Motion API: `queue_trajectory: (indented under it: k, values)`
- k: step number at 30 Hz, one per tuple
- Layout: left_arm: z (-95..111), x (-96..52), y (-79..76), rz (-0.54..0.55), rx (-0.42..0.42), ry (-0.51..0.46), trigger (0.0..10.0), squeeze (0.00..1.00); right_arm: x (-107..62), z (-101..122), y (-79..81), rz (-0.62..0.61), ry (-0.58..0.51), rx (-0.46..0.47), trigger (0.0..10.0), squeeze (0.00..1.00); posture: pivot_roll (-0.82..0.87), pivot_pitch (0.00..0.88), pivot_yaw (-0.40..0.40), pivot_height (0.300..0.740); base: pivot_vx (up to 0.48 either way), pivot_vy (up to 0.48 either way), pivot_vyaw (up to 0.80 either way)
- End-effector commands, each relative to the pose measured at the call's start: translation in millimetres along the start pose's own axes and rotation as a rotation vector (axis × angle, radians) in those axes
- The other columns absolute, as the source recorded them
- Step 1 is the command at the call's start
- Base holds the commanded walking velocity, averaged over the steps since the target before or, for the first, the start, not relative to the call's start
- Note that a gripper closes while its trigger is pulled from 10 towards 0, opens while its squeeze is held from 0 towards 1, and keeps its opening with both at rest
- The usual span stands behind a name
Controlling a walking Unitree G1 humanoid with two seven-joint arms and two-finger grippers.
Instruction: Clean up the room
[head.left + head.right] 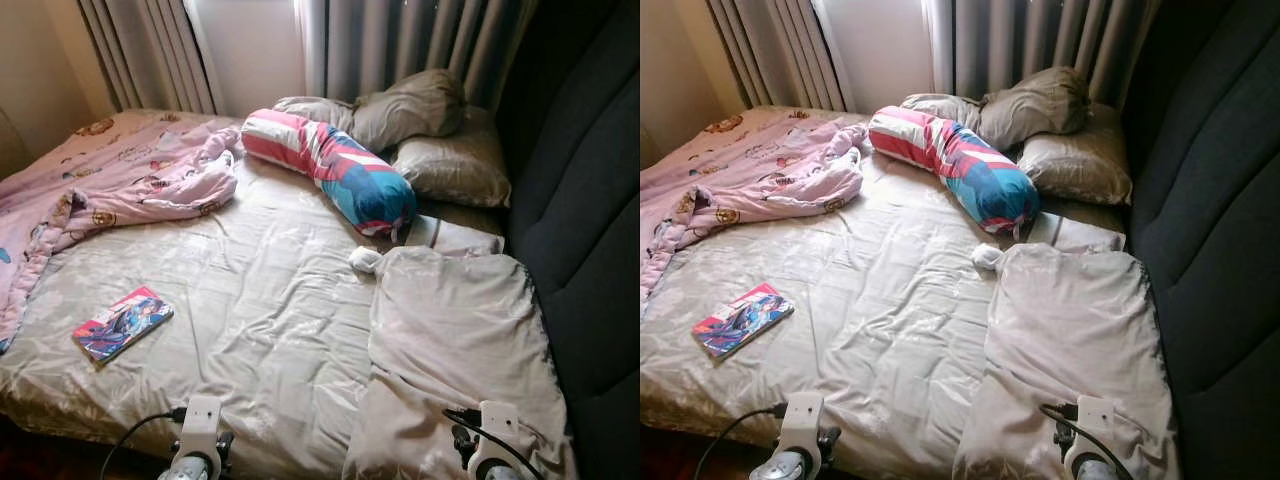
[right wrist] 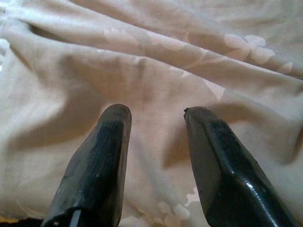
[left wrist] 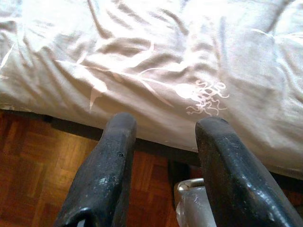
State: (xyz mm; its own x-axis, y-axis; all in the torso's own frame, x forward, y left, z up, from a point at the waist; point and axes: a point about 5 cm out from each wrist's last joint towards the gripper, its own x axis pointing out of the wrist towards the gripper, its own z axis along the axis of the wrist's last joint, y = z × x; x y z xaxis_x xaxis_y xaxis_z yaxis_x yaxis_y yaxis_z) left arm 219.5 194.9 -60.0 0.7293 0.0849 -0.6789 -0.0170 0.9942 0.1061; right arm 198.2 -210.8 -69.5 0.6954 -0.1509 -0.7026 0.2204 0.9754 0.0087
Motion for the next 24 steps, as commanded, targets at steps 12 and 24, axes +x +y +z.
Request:
queue_trajectory:
  k: [12,24]
  values:
    - [-21,-6.3,11.5,0.023,0.037,0.072,10.0,0.00,-1.0,-6,11.2,0.016,0.018,0.008,10.0,0.00,0.08,0.042,0.010,0.740,0.000,0.421,0.00]
    - [-21,-6.4,11.6,0.016,0.038,0.068,10.0,0.00,-2.0,-8,8.2,0.001,0.009,0.002,10.0,0.00,0.08,0.062,0.017,0.740,0.000,0.434,0.00]
